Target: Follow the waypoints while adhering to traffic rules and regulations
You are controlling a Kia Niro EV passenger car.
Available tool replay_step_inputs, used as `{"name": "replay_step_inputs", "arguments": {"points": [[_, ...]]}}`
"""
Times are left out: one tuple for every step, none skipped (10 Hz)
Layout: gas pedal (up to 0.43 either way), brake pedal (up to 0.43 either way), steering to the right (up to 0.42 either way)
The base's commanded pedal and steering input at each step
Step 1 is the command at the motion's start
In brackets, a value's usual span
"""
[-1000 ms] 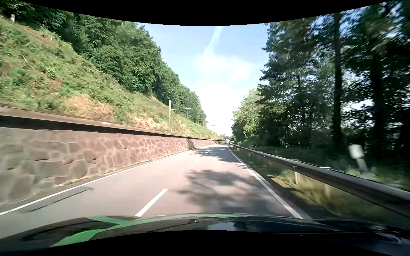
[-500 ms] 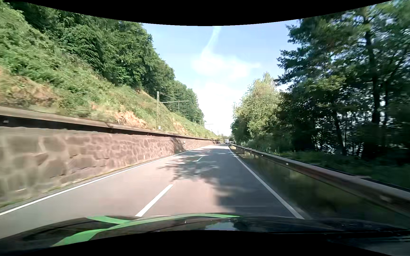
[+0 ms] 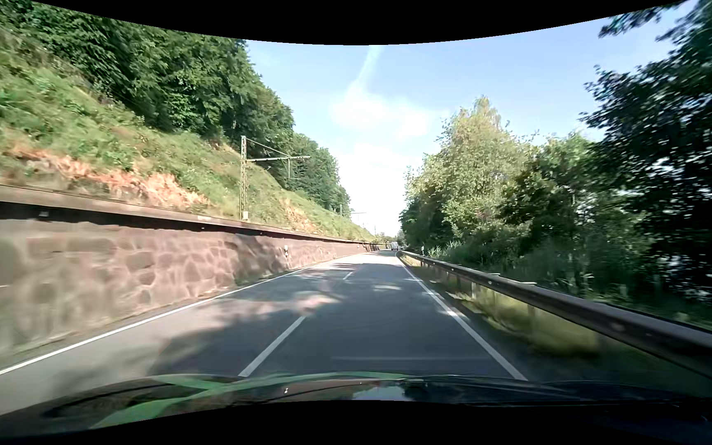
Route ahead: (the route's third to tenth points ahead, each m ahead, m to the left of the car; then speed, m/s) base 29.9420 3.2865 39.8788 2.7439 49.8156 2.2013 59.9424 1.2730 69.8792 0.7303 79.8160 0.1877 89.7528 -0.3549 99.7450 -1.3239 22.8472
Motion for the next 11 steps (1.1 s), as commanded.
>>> {"name": "replay_step_inputs", "arguments": {"points": [[0.177, 0.0, 0.005], [0.177, 0.0, 0.004], [0.177, 0.0, 0.004], [0.177, 0.0, 0.004], [0.177, 0.0, 0.004], [0.177, 0.0, 0.004], [0.177, 0.0, 0.004], [0.177, 0.0, 0.004], [0.189, 0.0, 0.004], [0.189, 0.0, 0.004], [0.189, 0.0, 0.004]]}}
